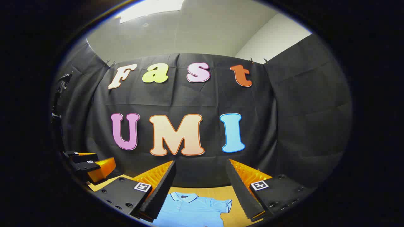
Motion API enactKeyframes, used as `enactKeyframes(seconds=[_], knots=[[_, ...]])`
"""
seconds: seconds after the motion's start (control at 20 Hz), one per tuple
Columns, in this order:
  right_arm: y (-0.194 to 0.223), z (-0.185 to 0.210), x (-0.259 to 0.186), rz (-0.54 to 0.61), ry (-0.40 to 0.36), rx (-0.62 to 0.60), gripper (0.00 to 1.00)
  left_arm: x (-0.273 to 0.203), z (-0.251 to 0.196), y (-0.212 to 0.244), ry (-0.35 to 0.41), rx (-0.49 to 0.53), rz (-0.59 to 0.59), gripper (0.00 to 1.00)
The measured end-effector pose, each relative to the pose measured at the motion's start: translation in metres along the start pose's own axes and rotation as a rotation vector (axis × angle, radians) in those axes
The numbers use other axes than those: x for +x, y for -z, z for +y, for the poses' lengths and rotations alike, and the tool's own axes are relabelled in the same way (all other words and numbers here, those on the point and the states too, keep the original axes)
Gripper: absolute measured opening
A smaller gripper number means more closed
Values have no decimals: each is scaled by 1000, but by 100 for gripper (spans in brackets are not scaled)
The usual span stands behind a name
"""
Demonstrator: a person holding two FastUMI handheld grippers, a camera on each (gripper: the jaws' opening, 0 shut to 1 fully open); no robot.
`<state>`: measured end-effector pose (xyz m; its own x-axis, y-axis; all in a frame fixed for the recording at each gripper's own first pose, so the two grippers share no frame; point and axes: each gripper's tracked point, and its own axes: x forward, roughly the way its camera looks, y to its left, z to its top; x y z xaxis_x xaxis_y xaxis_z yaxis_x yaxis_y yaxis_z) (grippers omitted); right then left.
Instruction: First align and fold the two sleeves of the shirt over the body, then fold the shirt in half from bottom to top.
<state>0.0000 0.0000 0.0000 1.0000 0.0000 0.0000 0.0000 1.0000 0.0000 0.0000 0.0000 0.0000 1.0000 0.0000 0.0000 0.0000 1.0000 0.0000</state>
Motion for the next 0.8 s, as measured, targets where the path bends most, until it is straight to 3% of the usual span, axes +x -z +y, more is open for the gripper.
enactKeyframes(seconds=[0.25,0.8], knots=[[7,8,-3,27,-28,7,98,-1,9,5,-19,-7,14,95],[4,2,-1,16,-9,-1,98,1,5,-3,-9,20,-2,93]])
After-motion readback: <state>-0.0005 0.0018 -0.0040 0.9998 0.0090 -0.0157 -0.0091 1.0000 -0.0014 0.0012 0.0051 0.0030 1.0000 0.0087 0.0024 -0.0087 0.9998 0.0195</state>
